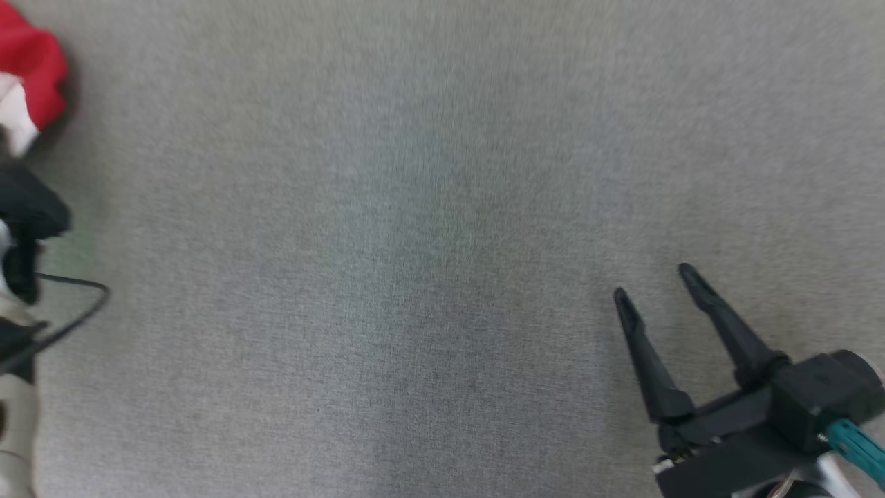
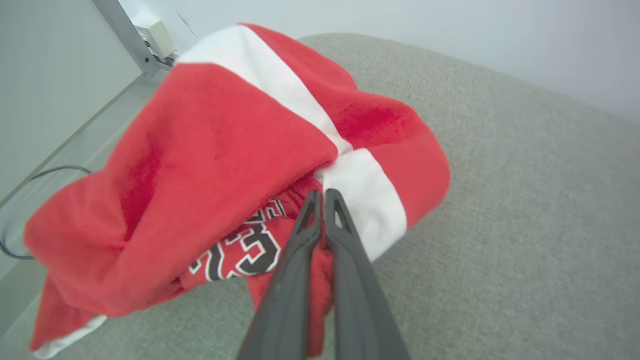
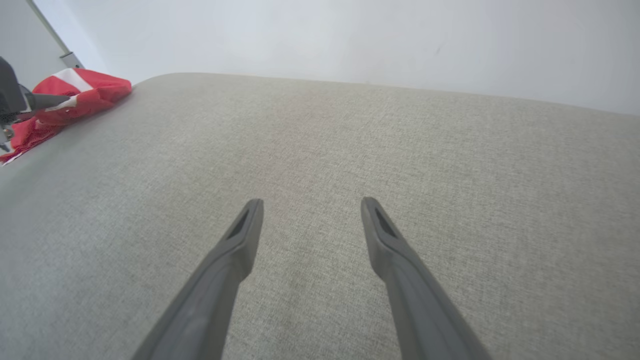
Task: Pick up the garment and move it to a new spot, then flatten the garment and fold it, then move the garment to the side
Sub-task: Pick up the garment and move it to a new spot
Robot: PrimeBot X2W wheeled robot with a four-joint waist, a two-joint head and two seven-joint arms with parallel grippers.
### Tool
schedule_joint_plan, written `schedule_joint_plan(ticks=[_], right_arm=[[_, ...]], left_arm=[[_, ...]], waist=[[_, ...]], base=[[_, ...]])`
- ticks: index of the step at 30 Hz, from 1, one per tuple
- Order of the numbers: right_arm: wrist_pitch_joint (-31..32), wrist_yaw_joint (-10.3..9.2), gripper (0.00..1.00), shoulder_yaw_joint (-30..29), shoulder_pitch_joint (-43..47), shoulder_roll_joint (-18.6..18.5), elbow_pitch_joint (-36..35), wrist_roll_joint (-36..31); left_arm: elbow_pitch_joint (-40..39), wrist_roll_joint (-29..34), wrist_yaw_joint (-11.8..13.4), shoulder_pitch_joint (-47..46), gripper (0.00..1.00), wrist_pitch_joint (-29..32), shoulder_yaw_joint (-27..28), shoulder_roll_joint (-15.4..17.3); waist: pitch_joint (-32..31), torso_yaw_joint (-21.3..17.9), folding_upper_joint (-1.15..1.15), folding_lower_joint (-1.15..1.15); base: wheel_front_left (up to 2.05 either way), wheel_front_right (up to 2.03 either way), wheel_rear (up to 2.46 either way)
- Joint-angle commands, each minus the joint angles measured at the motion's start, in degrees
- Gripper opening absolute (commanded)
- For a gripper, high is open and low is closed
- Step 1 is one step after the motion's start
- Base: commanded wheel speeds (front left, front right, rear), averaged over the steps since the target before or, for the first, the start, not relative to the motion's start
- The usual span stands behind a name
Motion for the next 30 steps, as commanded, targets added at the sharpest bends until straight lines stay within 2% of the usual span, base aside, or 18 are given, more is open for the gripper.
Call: schedule_joint_plan(ticks=[1, 5, 9, 16, 26, 30], right_arm=[[-0.78, -0.11, 1.00, 0.55, -0.68, 0.78, 0.93, 0.55], [-3.39, -0.11, 1.00, 1.34, -2.24, 2.78, 5.65, 1.84], [-6.11, -0.11, 1.00, 2.47, -2.37, 4.95, 10.67, 3.07], [-9.03, -0.11, 1.00, 2.57, -0.28, 7.31, 16.51, 4.99], [-9.74, -0.11, 1.00, 0.78, 1.04, 8.12, 17.02, 5.05], [-9.08, -0.11, 1.00, 1.45, 0.92, 8.23, 16.84, 4.99]], left_arm=[[-0.55, -0.03, -0.11, -0.43, 0.00, 0.41, -0.05, 1.25], [-3.32, -0.79, -0.64, -1.23, 0.00, 1.06, -0.03, 2.47], [-7.17, 0.89, -1.22, 0.07, 0.00, 2.90, -2.97, 2.89], [-16.84, -2.55, -2.02, 3.35, 0.00, 8.82, -7.06, -0.51], [-41.58, -13.02, -1.92, 8.14, 0.00, 17.91, -14.22, -4.62], [-49.48, -14.51, -1.92, 11.06, 0.00, 20.56, -16.20, -5.70]], waist=[[-5.69, -1.27, 0.00, 0.00], [-11.84, -2.20, 0.00, 0.00], [-19.16, -3.63, 0.00, 0.00], [-30.62, -7.52, 0.00, 0.00], [-34.44, -15.48, 0.00, 0.00], [-34.33, -19.05, 0.00, 0.00]], base=[[0.00, 0.00, 0.00], [0.00, 0.00, 0.00], [0.00, 0.00, 0.00], [0.00, 0.00, 0.00], [0.00, 0.00, 0.00], [0.00, 0.00, 0.00]])
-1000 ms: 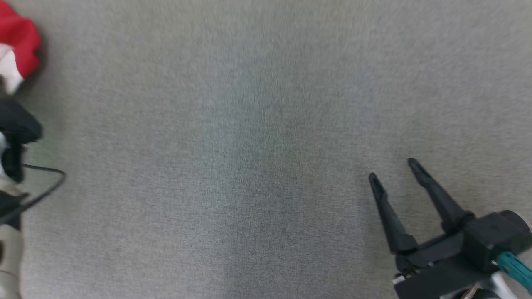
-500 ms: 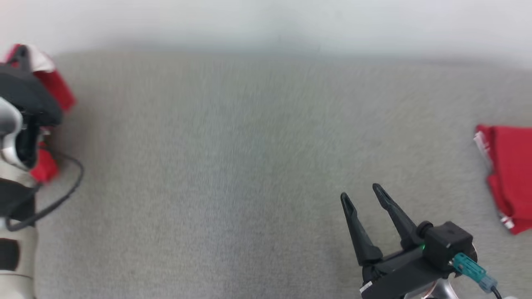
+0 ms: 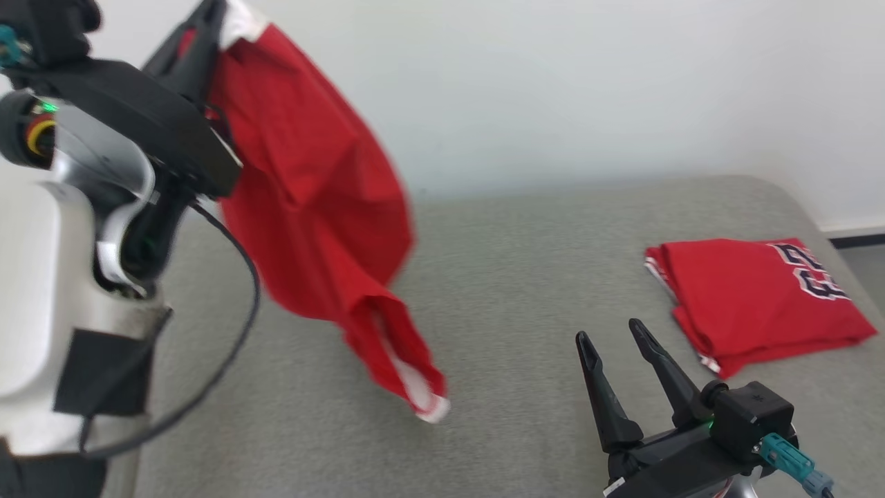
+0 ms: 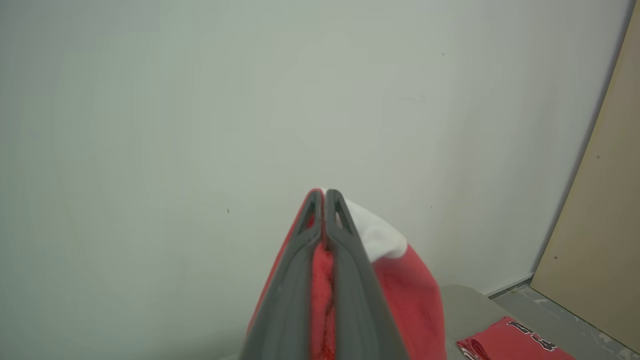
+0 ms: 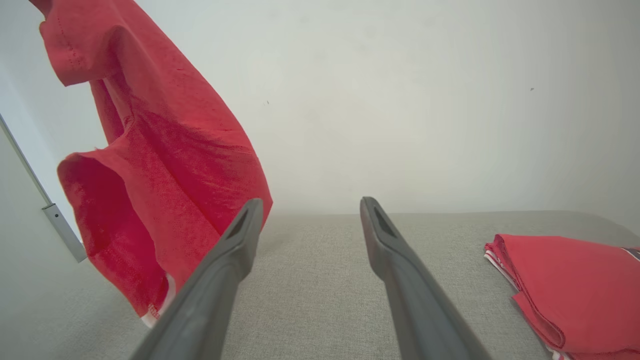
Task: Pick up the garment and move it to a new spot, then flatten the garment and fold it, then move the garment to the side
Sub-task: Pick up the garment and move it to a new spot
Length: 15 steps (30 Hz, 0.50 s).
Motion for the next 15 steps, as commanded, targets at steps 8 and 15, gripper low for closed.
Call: schedule_joint_plan(ticks=[8, 15], right_arm=[[0.17, -0.10, 1.00, 0.73, -0.07, 0.20, -0.12, 0.76], [0.12, -0.10, 1.00, 1.28, -0.28, 0.25, 0.18, 0.89]], left_arm=[[-7.01, 0.63, 0.27, 10.88, 0.00, 1.61, -6.01, -2.64], [-4.00, 1.97, 0.74, 20.06, 0.00, -2.48, -8.26, -3.63]], waist=[[-1.54, -11.37, 0.01, 0.02], [-0.47, -12.50, 0.01, 0.02]], base=[[0.00, 0.00, 0.00], [0.00, 0.00, 0.00]])
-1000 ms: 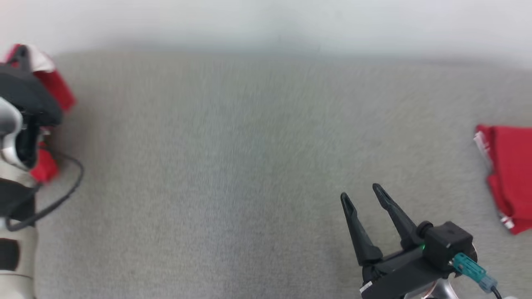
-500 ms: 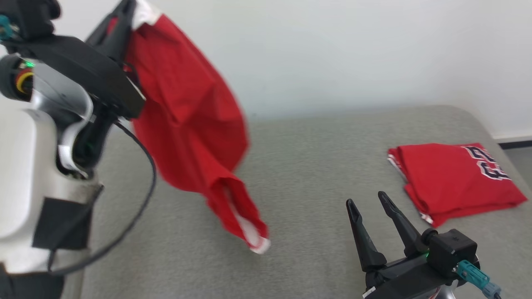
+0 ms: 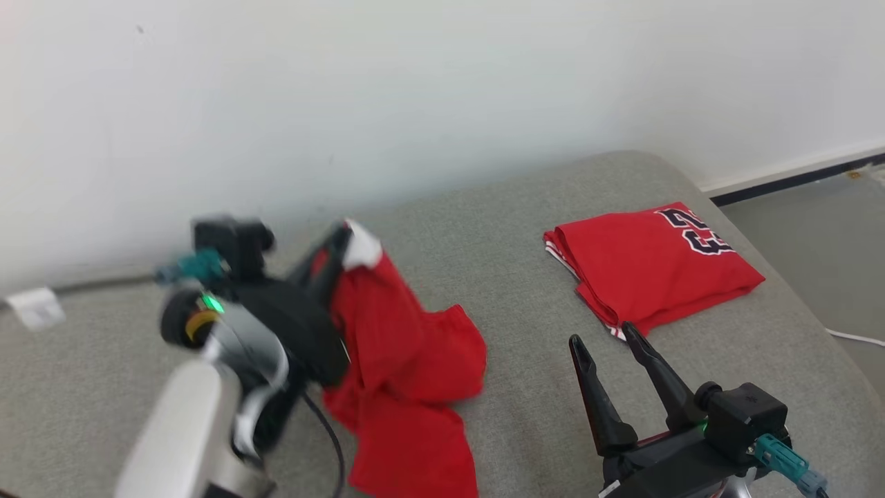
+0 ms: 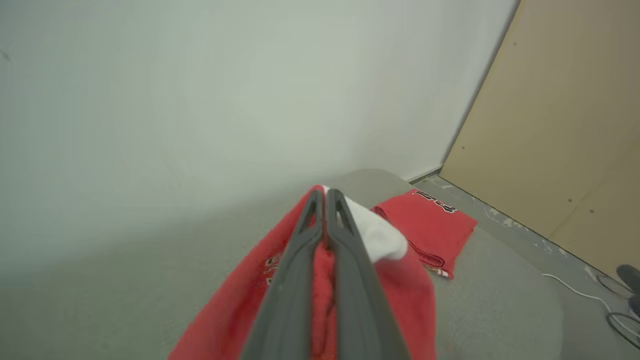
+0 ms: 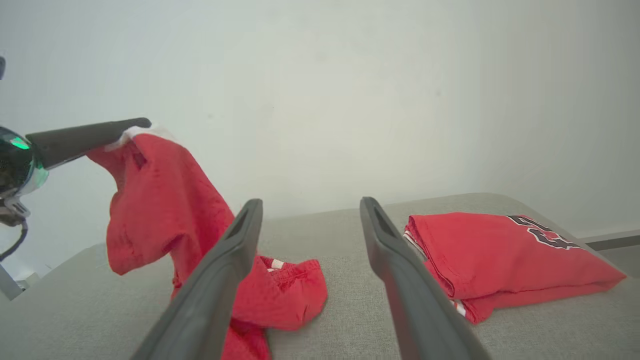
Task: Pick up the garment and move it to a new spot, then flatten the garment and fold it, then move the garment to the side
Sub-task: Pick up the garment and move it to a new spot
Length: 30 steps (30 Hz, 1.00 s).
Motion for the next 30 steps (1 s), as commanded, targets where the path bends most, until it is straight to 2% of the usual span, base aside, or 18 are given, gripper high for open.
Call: schedule_joint_plan(ticks=[1, 8, 9, 10, 13, 16, 22, 27, 30], right_arm=[[-0.01, -0.10, 1.00, 0.04, -0.01, 0.14, 0.16, 0.37], [0.59, -0.10, 1.00, -0.08, 0.80, 0.11, 0.18, 0.39], [0.61, -0.10, 1.00, -0.19, 0.97, 0.12, 0.23, 0.31], [0.65, -0.10, 1.00, -0.08, 1.11, 0.14, 0.29, 0.25], [0.96, -0.10, 1.00, -0.17, 1.44, 0.13, 0.47, 0.33], [0.81, -0.10, 1.00, -1.43, 2.46, 0.13, 0.48, 0.35], [-0.50, -0.10, 1.00, -5.27, 4.33, 0.13, 1.94, 1.07], [-2.56, -0.10, 1.00, -10.08, 6.21, 0.14, 5.60, 1.82], [-4.20, -0.10, 1.00, -12.21, 7.16, 0.14, 8.08, 2.13]], left_arm=[[0.63, -0.14, 0.11, 1.49, 0.00, -0.74, -0.33, -0.42], [9.10, 2.55, -0.12, 10.63, 0.00, -7.96, -5.45, -3.34], [10.12, 2.71, -0.04, 11.82, 0.27, -9.28, -5.93, -3.71], [11.10, 2.44, 0.21, 13.07, 1.00, -10.49, -6.02, -4.17], [13.00, 1.36, 0.36, 15.99, 1.00, -14.43, -6.09, -5.47], [11.77, -0.57, 0.30, 20.77, 1.00, -22.46, -5.11, -6.33], [6.81, 1.65, 0.55, 27.37, 1.00, -31.10, -4.11, -4.26], [1.43, 4.27, 1.27, 33.37, 1.00, -33.59, 0.45, -2.34], [-3.04, 6.95, 1.94, 36.78, 1.00, -33.57, 6.15, -2.88]], waist=[[0.54, -0.28, 0.00, 0.00], [0.25, 2.12, 0.00, 0.00], [0.10, 2.63, 0.00, 0.00], [-0.04, 3.05, 0.00, 0.00], [-0.43, 4.43, 0.00, 0.00], [-1.41, 6.73, 0.00, 0.00], [-3.07, 9.89, 0.00, 0.00], [-4.27, 11.96, 0.00, 0.00], [-4.91, 13.09, 0.00, 0.00]], base=[[0.00, 0.00, 0.00], [0.00, 0.00, 0.00], [0.00, 0.00, 0.00], [0.00, 0.00, 0.00], [0.00, 0.00, 0.00], [0.00, 0.00, 0.00], [0.00, 0.00, 0.00], [0.00, 0.00, 0.00], [0.00, 0.00, 0.00]])
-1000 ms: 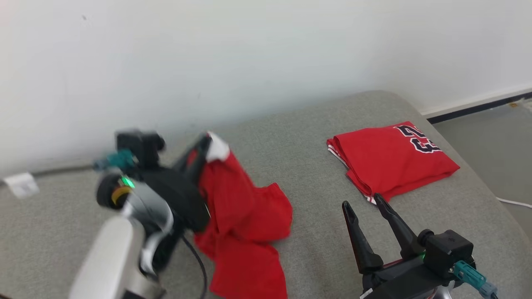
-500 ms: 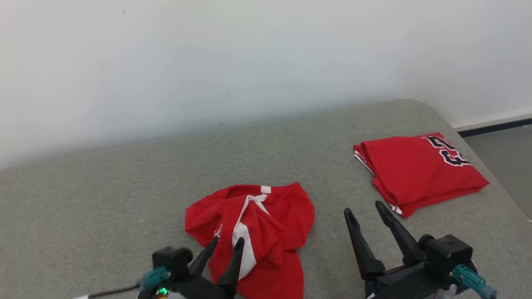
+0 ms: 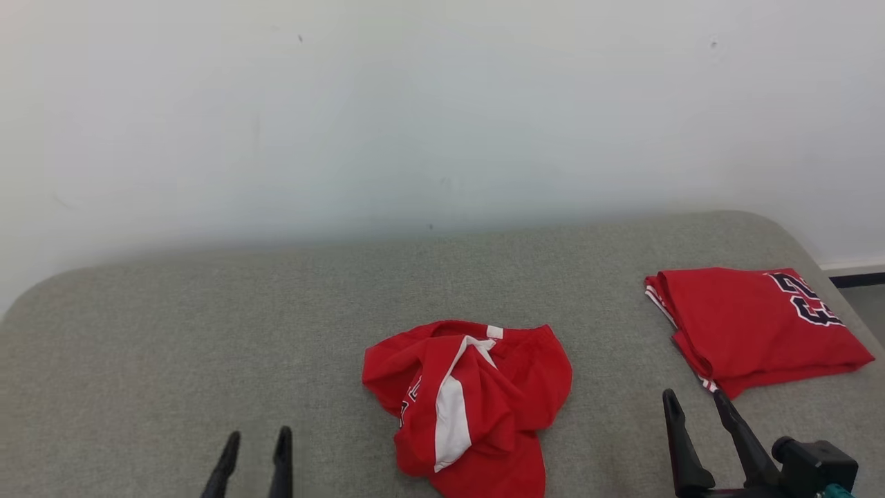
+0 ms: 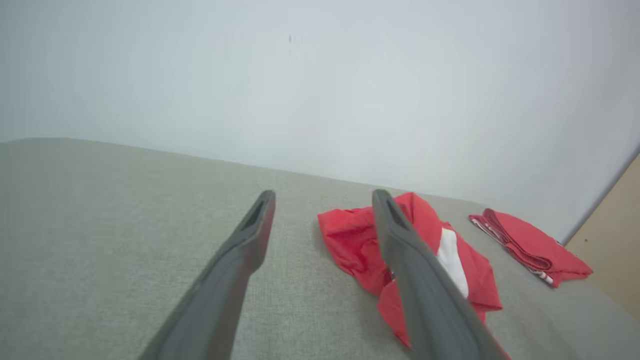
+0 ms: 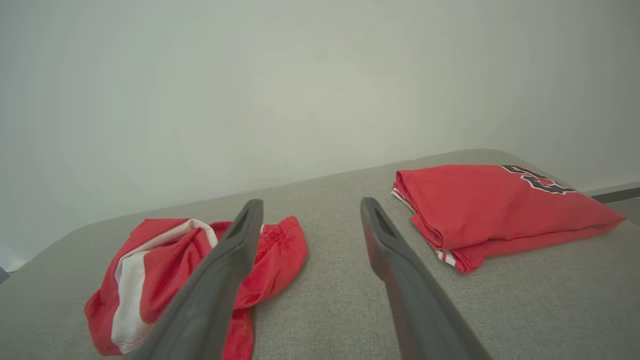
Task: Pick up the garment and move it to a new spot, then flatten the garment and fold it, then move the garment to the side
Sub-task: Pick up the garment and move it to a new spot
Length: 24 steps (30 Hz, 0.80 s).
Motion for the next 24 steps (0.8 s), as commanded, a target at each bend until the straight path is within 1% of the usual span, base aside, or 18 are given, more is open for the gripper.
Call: schedule_joint_plan(ticks=[1, 5, 6, 8, 11, 14, 19, 24], right_arm=[[-1.30, -0.10, 1.00, -0.72, 0.97, 0.07, 1.38, 0.15], [-3.14, -0.10, 1.00, -1.56, 1.45, 0.06, 3.83, -0.60], [-3.14, -0.10, 1.00, -1.56, 1.45, 0.06, 3.83, -0.60], [-3.67, -0.10, 1.00, -1.83, 1.64, 0.06, 4.80, -0.51], [-4.08, -0.10, 1.00, -2.08, 1.98, 0.06, 6.39, -1.04], [-4.08, -0.10, 1.00, -2.73, 2.37, 0.05, 8.33, -0.58], [-3.85, -0.10, 1.00, -3.17, 3.00, 0.06, 10.88, -0.39], [-4.04, -0.10, 1.00, -3.29, 2.67, 0.06, 12.04, 0.02]], left_arm=[[-2.18, 2.26, -0.13, 3.01, 1.00, -0.17, 2.86, -0.25], [-3.81, 4.70, -0.84, 6.64, 1.00, -0.20, 9.09, -0.87], [-3.81, 4.70, -0.84, 6.64, 1.00, -0.20, 9.09, -0.87], [-3.54, 5.85, -1.30, 7.67, 1.00, -0.20, 11.05, -0.90], [-1.31, 8.96, -1.60, 9.26, 1.00, -0.21, 11.75, 0.40], [1.50, 10.51, -1.65, 10.15, 1.00, -0.21, 11.50, 1.22], [4.47, 10.13, -1.62, 10.17, 1.00, -0.22, 11.79, 1.52], [5.33, 10.15, -1.35, 9.21, 1.00, -0.22, 11.93, 1.39]], waist=[[-1.37, 1.68, 0.00, 0.01], [-2.04, 2.20, 0.00, 0.01], [-2.04, 2.20, 0.00, 0.01], [-2.34, 2.22, 0.00, 0.01], [-2.80, 2.16, 0.00, 0.01], [-3.20, 1.98, 0.00, 0.01], [-3.44, 1.86, 0.00, 0.01], [-3.24, 1.91, 0.00, 0.01]], base=[[0.00, 0.00, 0.00], [0.00, 0.00, 0.00], [0.00, 0.00, 0.00], [0.00, 0.00, 0.00], [0.00, 0.00, 0.00], [0.00, 0.00, 0.00], [0.00, 0.00, 0.00], [0.00, 0.00, 0.00]])
